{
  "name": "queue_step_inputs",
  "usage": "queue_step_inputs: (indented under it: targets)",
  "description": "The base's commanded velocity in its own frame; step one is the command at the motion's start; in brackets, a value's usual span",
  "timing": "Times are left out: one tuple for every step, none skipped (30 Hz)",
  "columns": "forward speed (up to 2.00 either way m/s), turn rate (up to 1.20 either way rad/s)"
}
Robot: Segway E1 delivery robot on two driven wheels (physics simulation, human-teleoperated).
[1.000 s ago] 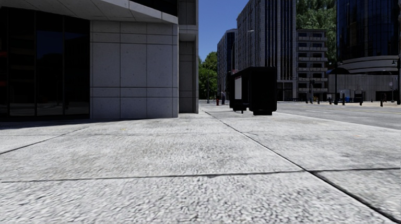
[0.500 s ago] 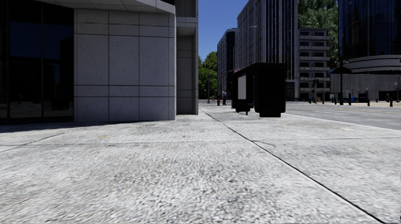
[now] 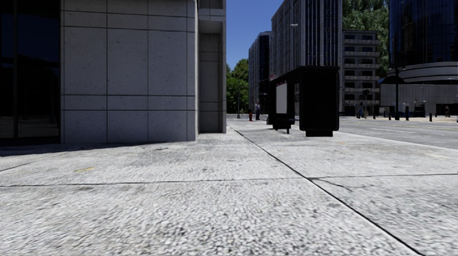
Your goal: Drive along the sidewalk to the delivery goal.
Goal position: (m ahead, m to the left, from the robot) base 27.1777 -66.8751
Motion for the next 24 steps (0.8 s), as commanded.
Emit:
queue_step_inputs:
  targets:
    - [2.00,-0.19]
    - [2.00,-0.20]
    - [2.00,-0.20]
    - [2.00,-0.20]
    - [2.00,-0.21]
    - [2.00,-0.22]
    - [2.00,-0.22]
    - [2.00,-0.22]
    - [2.00,-0.23]
    - [2.00,-0.23]
    - [2.00,-0.23]
    - [2.00,-0.23]
    - [2.00,-0.23]
    - [2.00,-0.23]
    - [2.00,-0.23]
    - [2.00,-0.23]
    - [2.00,-0.23]
    - [2.00,-0.23]
    - [2.00,-0.23]
    - [2.00,-0.23]
    - [2.00,-0.23]
    - [2.00,-0.23]
    - [2.00,-0.23]
    - [2.00,-0.23]
